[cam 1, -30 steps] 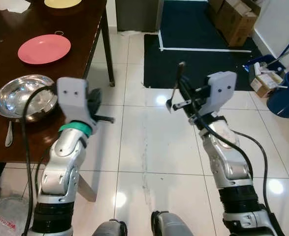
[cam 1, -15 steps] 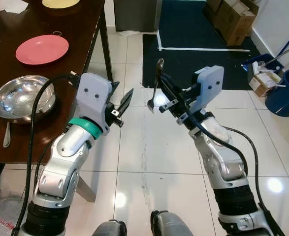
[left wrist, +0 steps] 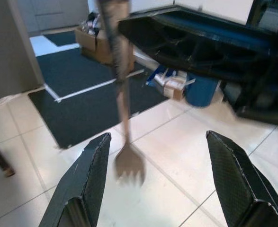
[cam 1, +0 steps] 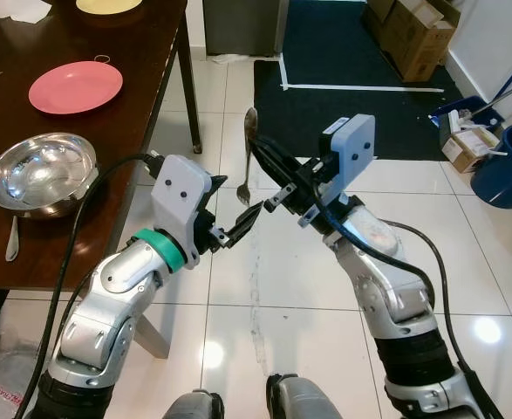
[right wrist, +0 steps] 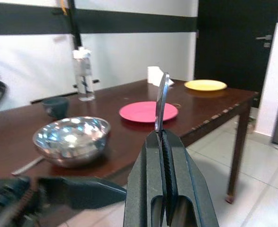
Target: Setting the table
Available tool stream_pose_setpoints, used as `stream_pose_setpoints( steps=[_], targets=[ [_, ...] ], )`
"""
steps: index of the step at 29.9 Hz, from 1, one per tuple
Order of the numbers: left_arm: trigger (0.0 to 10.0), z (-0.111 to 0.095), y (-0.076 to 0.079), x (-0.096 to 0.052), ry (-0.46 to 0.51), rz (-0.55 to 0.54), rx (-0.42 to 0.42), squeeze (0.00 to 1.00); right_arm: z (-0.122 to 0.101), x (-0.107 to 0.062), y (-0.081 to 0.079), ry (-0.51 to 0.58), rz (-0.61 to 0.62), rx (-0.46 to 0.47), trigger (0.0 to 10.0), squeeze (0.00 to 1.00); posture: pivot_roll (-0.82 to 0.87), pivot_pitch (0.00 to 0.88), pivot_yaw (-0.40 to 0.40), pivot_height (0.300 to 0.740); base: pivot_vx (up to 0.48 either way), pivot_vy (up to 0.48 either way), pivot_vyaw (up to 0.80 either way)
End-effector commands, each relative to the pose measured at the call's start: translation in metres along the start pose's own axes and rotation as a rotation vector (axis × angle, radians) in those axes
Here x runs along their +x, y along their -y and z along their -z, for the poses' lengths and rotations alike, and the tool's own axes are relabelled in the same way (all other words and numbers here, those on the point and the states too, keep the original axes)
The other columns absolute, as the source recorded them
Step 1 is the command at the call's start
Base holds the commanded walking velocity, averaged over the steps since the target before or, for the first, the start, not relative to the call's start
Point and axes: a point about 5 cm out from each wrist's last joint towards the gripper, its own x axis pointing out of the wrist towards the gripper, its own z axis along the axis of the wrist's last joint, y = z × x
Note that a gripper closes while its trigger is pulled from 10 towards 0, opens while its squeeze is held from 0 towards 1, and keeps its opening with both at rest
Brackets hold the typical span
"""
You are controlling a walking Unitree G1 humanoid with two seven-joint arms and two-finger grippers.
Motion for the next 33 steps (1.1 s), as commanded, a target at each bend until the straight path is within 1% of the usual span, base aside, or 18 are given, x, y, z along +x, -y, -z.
stream_pose_setpoints(
  steps=[1, 5, 6, 9, 10, 13, 14, 16, 17, 18, 19, 33],
  targets=[
    [10.0, 0.002, -0.002, 0.002, -0.008, -0.019, 0.003, 0.0, -0.004, 0.004, -0.009, 0.015, -0.047, 0.017, 10.0, 0.0, -0.11, 0.022, 0.031, 0.74, 0.0, 0.0, 0.0],
    [10.0, 0.002, -0.002, 0.003, -0.006, -0.028, 0.008, 0.0, -0.004, 0.004, -0.01, 0.015, -0.051, 0.023, 10.0, 0.0, -0.11, 0.022, 0.031, 0.74, 0.0, 0.0, 0.0],
    [10.0, 0.002, -0.004, 0.005, -0.004, -0.048, 0.017, 0.0, -0.005, 0.004, -0.013, 0.018, -0.064, 0.044, 10.0, 0.0, -0.11, 0.024, 0.03, 0.74, 0.0, 0.0, 0.0],
    [10.0, 0.002, -0.005, 0.006, -0.003, -0.067, 0.024, 0.0, -0.007, 0.004, -0.017, 0.022, -0.077, 0.066, 10.0, 0.0, -0.12, 0.025, 0.031, 0.74, 0.0, 0.0, 0.0],
    [10.0, 0.002, -0.006, 0.007, 0.0, -0.086, 0.022, 0.0, -0.008, 0.005, -0.021, 0.027, -0.092, 0.087, 10.0, 0.0, -0.12, 0.026, 0.03, 0.74, 0.0, 0.0, 0.0],
    [10.0, 0.002, -0.007, 0.008, 0.0, -0.096, 0.018, 0.0, -0.009, 0.005, -0.024, 0.029, -0.102, 0.101, 10.0, 0.0, -0.12, 0.026, 0.03, 0.74, 0.0, 0.0, 0.0],
    [8.2, 0.001, -0.007, 0.008, 0.0, -0.1, 0.017, 0.0, -0.009, 0.005, -0.026, 0.029, -0.109, 0.11, 10.0, 0.0, -0.12, 0.027, 0.029, 0.74, 0.0, 0.0, 0.0],
    [8.2, 0.001, -0.009, 0.008, 0.0, -0.113, 0.016, 0.0, -0.009, 0.005, -0.027, 0.028, -0.114, 0.117, 10.0, 0.0, -0.12, 0.027, 0.029, 0.74, 0.0, 0.0, 0.0],
    [1.4, 0.001, -0.01, 0.008, 0.002, -0.126, 0.014, 0.0, -0.009, 0.005, -0.028, 0.026, -0.12, 0.125, 10.0, 0.0, -0.12, 0.027, 0.028, 0.74, 0.0, 0.0, 0.0],
    [1.4, 0.001, -0.01, 0.008, 0.002, -0.126, 0.014, 0.0, -0.009, 0.005, -0.028, 0.026, -0.12, 0.125, 10.0, 0.0, -0.12, 0.027, 0.028, 0.74, 0.0, 0.0, 0.0],
    [0.0, 0.0, -0.011, 0.008, 0.008, -0.134, 0.011, 0.0, -0.008, 0.004, -0.029, 0.024, -0.123, 0.129, 10.0, 0.0, -0.12, 0.027, 0.028, 0.74, 0.0, 0.0, 0.0],
    [0.0, -0.003, -0.015, 0.007, 0.02, -0.16, -0.001, 0.0, -0.004, 0.001, -0.025, -0.01, -0.098, 0.122, 10.0, 0.0, -0.12, 0.026, 0.028, 0.74, 0.0, 0.0, 0.0]
  ],
)
